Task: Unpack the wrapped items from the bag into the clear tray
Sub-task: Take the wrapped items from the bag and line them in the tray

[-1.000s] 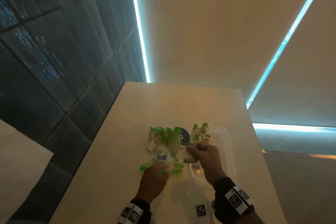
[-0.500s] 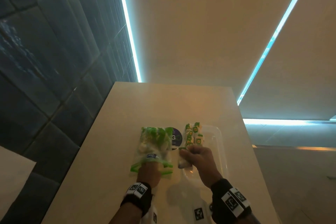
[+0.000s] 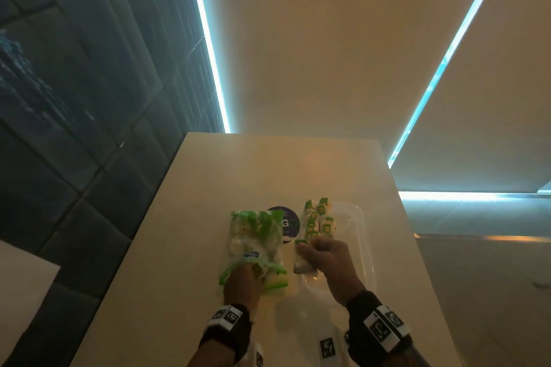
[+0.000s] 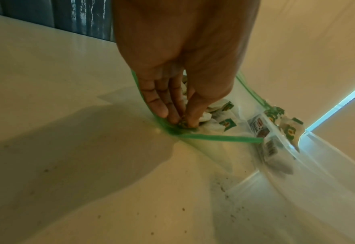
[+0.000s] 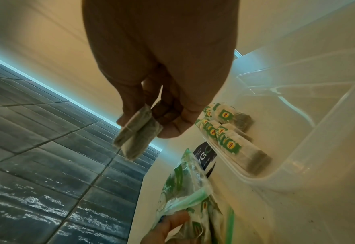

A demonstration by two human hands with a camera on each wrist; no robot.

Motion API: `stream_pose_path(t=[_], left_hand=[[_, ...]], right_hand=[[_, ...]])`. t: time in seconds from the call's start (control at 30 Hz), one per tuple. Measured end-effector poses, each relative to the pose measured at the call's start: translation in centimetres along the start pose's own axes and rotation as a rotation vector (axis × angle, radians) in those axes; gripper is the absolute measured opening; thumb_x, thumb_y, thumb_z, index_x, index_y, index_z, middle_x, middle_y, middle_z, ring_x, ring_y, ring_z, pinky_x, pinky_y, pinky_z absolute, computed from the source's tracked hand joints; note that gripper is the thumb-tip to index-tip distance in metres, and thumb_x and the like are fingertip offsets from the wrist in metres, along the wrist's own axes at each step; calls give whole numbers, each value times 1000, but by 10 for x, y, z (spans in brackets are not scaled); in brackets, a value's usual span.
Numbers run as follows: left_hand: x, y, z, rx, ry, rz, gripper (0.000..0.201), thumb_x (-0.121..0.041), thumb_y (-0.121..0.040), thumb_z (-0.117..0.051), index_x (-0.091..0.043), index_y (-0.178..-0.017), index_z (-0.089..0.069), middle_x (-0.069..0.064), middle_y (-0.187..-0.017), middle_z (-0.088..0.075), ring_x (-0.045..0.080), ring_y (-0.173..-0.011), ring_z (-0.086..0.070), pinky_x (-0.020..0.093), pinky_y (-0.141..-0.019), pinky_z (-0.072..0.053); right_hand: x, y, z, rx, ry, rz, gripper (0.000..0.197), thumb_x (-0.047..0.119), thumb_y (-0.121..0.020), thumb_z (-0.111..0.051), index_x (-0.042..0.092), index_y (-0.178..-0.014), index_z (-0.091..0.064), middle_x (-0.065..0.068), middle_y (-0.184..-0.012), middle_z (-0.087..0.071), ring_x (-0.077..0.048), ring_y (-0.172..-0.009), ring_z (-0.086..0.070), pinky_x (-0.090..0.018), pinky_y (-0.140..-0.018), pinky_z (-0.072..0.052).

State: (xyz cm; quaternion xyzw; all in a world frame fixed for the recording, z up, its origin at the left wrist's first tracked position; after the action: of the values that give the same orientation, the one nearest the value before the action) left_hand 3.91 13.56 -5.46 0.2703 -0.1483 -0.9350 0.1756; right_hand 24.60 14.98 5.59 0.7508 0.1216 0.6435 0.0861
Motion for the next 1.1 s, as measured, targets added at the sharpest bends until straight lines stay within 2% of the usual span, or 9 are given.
stream_pose_path(t=[0.13,0.23,0.37,0.47,0.53,0.7,0.83,1.0,1.1], left_hand=[[-5,7,10,-28,112,-16,16,-21,-82,-60,-9,-89,-69,12,-95,-71,34,-96,-65,38,-77,-51],[-9,15,21,-53,209,-79,14,-14,-82,-64,-1,-87,-68,19,-94,-70,36,-94,-63,39,-77,-49],[-6,28,44,-29,381,-20,27,-6,-74,-70,-15,-99,-71,6,-97,-72,22,-94,-67,19,-72,-44],[-5,38,57,28,578,27,26,-8,-60,-74,-24,-78,-66,3,-87,-73,25,-77,-70,33,-68,-60],[-7,43,65,41,699,35,20,-3,-63,-75,-20,-71,-67,6,-89,-73,27,-73,-71,38,-63,-62],[-20,54,73,148,900,37,18,9,-82,-62,-4,-85,-75,13,-83,-73,17,-62,-70,21,-55,-54],[-27,58,68,278,985,11,26,16,-85,-55,-1,-97,-71,18,-95,-72,22,-79,-71,24,-67,-57],[-31,60,66,255,938,-56,24,3,-81,-71,-1,-105,-71,16,-95,-74,21,-83,-70,29,-77,-56],[-35,60,76,101,800,-92,11,-12,-82,-75,-9,-92,-74,4,-82,-73,12,-74,-65,25,-69,-53]], right_hand=[[-5,-1,-3,6,13,-17,23,5,-85,-68,-17,-90,-66,-28,-89,-67,-28,-76,-65,-28,-65,-58],[-10,-1,-6,16,-14,-48,24,4,-85,-67,-17,-95,-64,-27,-93,-68,-32,-81,-66,-35,-71,-60],[-21,-1,-11,58,-66,-132,27,2,-84,-68,-19,-100,-61,-25,-97,-67,-38,-85,-67,-46,-75,-60],[-30,1,-19,169,22,-168,29,4,-82,-71,-17,-98,-60,-25,-93,-67,-38,-82,-66,-45,-74,-58],[-26,3,-27,223,218,-54,23,9,-81,-74,-9,-90,-66,-22,-94,-68,-31,-78,-66,-39,-68,-56],[-12,15,-56,342,536,252,9,7,-75,-80,12,-72,-73,5,-113,-65,-16,-75,-69,-23,-62,-56],[-1,21,-61,267,611,423,6,9,-76,-79,10,-73,-73,6,-103,-70,-2,-78,-65,-13,-65,-49],[1,17,-48,123,400,317,4,7,-79,-76,5,-80,-73,-9,-73,-71,-24,-64,-69,-39,-59,-60],[-2,17,-42,103,262,201,6,5,-84,-71,-1,-82,-71,-19,-76,-71,-29,-64,-70,-38,-57,-60]])
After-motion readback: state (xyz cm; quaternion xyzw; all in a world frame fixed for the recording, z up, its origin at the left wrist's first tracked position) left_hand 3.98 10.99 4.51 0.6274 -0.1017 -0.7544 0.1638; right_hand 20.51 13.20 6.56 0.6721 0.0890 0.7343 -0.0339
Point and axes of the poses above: each hand's wrist, its own y-axis away from the middle knuckle, its own z-axis out of the back of the hand, x = y × z, the point moved 8 cm from there along -y, towards the middle knuckle
